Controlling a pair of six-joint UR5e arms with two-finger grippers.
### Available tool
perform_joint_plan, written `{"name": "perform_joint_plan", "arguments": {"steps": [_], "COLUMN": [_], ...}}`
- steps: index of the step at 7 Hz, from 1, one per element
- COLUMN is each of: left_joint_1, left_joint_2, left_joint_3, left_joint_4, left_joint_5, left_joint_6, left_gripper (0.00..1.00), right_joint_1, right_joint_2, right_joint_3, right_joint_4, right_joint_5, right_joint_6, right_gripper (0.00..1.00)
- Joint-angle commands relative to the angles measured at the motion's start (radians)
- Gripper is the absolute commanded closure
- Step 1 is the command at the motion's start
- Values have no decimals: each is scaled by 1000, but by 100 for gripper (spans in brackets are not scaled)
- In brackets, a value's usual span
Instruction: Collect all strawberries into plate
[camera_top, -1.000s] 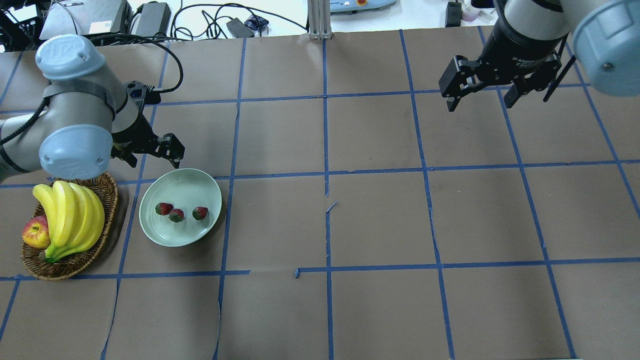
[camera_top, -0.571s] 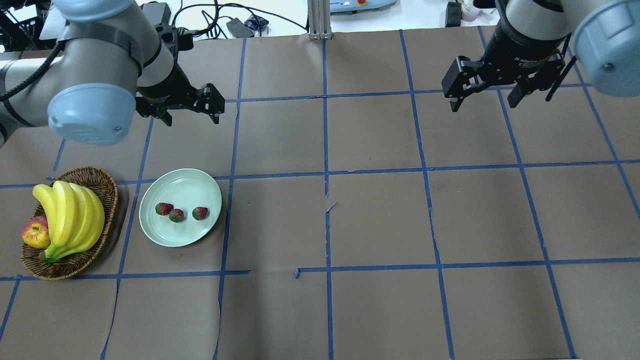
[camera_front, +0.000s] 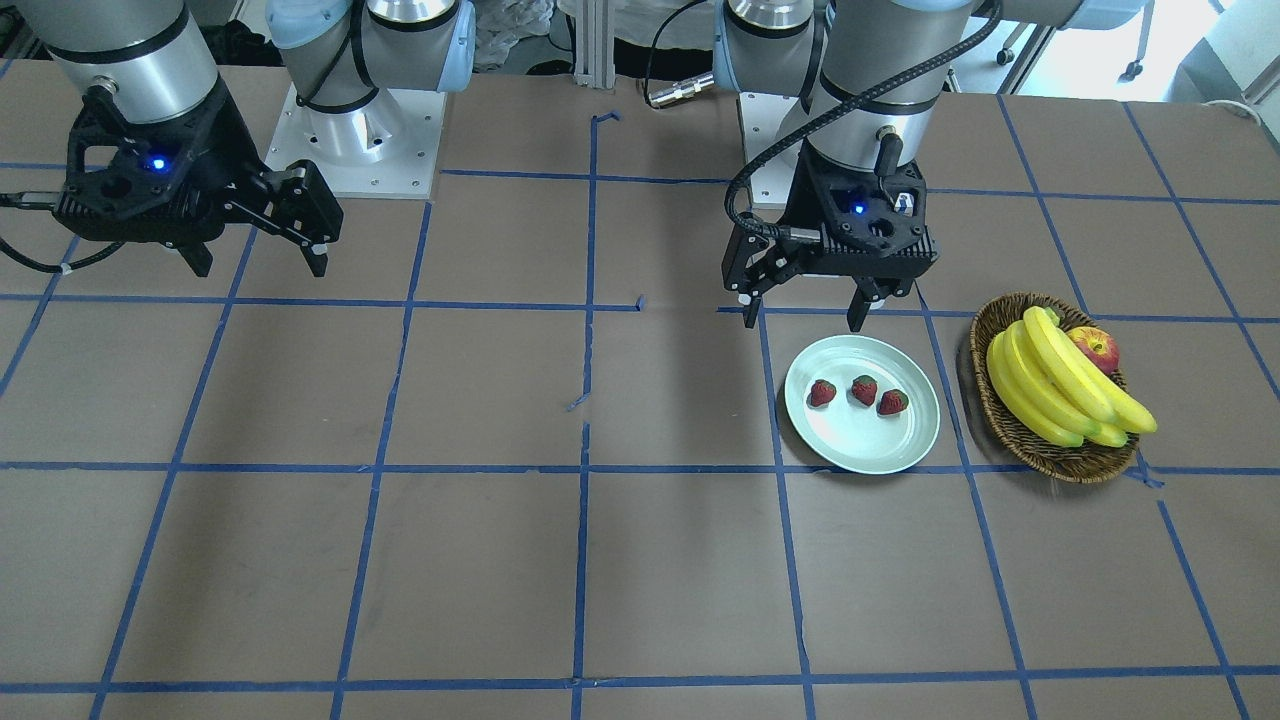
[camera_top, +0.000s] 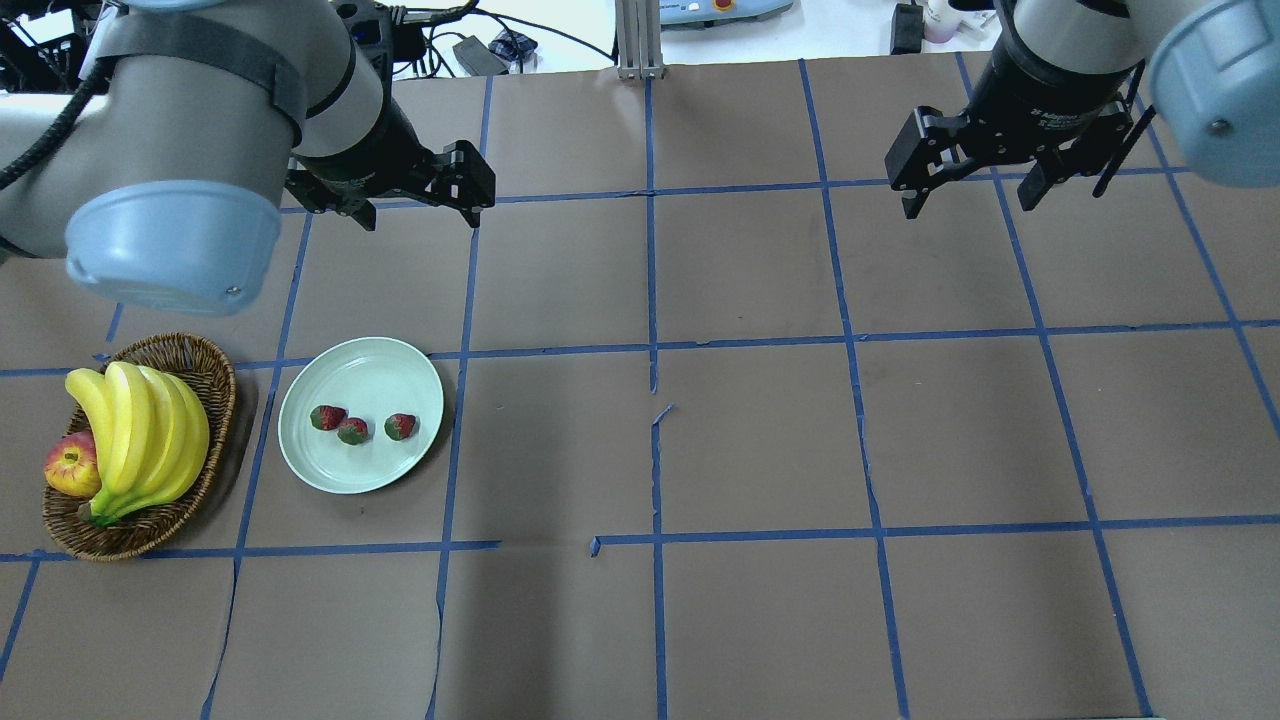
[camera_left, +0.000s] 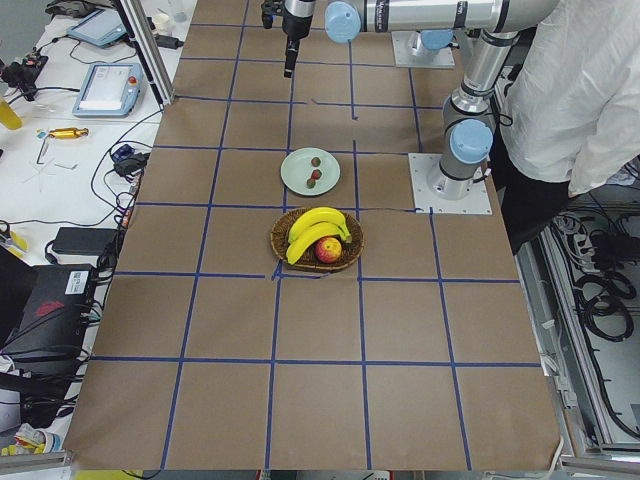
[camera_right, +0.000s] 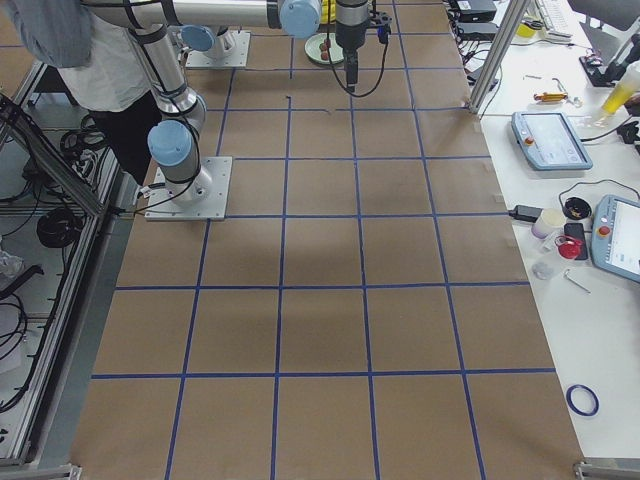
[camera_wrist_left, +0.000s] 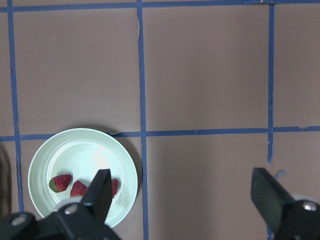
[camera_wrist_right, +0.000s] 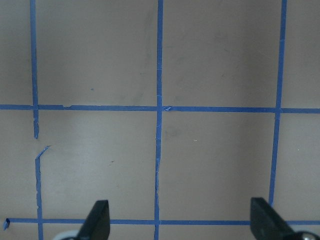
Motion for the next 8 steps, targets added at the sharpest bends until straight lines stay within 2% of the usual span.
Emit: {"name": "perform_joint_plan", "arguments": {"steps": [1, 2, 3, 5, 8], "left_joint_1": [18, 23, 21, 21, 21], "left_joint_2": [-8, -48, -69, -28, -25], "left_joint_3": [89, 182, 204, 197, 136], "left_joint_4": [-122, -223, -239, -316, -305], "left_joint_5": [-10, -11, -11, -67, -35], "left_joint_6": [22, 65, 55, 41, 52], "left_gripper": [0, 0, 0, 0, 0], "right_joint_1": [0, 0, 0, 0, 0], "right_joint_2": [2, 2, 2, 2, 2], "right_joint_3": [-1, -1, -3, -1, -47], "right_joint_4": [0, 0, 0, 0, 2], "right_joint_5": [0, 0, 0, 0, -2], "right_joint_6": [0, 0, 0, 0, 0], "right_gripper": [0, 0, 0, 0, 0]}}
